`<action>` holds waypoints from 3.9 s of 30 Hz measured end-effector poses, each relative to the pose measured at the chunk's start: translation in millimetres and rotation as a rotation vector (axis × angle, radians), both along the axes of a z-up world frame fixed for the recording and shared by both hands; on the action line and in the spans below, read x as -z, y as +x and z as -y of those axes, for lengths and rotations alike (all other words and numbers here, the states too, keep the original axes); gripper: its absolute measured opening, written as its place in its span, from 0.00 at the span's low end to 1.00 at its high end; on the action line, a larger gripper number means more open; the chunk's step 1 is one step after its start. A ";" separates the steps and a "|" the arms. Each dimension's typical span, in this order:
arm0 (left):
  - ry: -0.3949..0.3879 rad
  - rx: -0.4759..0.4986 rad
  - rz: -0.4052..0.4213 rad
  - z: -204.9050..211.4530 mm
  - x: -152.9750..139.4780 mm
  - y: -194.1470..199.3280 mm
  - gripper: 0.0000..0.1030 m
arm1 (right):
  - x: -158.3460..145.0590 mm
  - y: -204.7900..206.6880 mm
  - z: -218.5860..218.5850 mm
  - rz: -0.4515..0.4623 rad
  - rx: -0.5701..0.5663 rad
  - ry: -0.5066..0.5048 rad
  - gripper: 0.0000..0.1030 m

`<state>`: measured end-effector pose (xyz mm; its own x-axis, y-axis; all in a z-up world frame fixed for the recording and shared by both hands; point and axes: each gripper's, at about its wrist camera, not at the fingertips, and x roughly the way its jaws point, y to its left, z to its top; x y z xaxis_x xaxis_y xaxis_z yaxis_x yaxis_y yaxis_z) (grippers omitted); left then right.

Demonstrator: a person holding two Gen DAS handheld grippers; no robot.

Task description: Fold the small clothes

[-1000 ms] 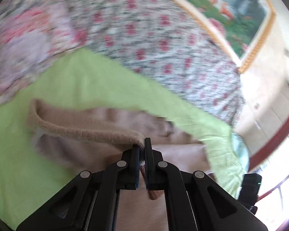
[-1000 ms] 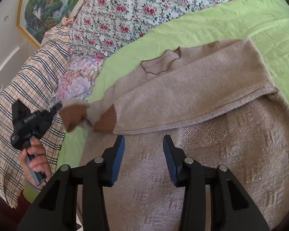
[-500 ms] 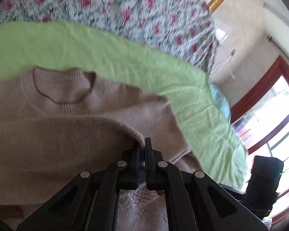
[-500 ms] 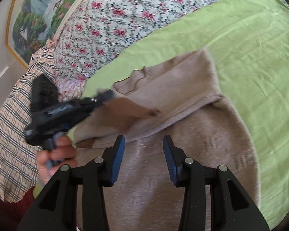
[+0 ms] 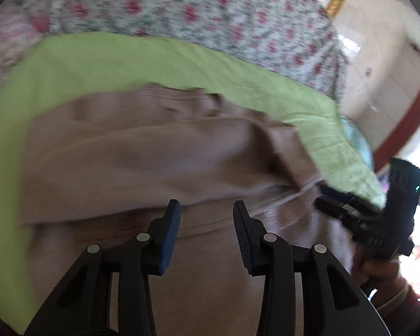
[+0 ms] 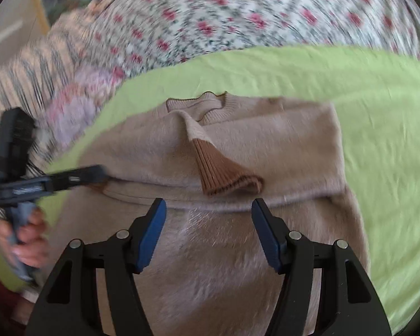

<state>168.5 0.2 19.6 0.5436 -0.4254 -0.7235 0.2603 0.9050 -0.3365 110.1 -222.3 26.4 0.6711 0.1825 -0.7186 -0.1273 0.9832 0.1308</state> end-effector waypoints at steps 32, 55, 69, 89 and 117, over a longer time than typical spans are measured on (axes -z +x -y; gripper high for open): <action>0.043 -0.483 -0.067 -136.9 40.1 14.3 0.39 | -15.1 76.1 99.9 -0.175 0.092 0.764 0.10; -0.020 -0.262 -0.148 -120.4 47.4 92.7 0.08 | 7.6 75.8 76.1 -0.157 0.137 0.346 0.05; 0.065 -0.316 -0.091 -119.1 21.8 38.9 0.15 | -14.3 29.4 78.3 -0.123 0.181 0.263 0.41; 0.127 -0.123 -0.204 -86.1 56.1 -234.6 0.54 | -7.2 -159.8 64.9 -0.196 -0.075 0.265 0.42; 0.006 0.182 -0.224 -64.4 89.5 -284.6 0.06 | 42.5 -249.1 72.2 -0.322 -0.196 0.351 0.08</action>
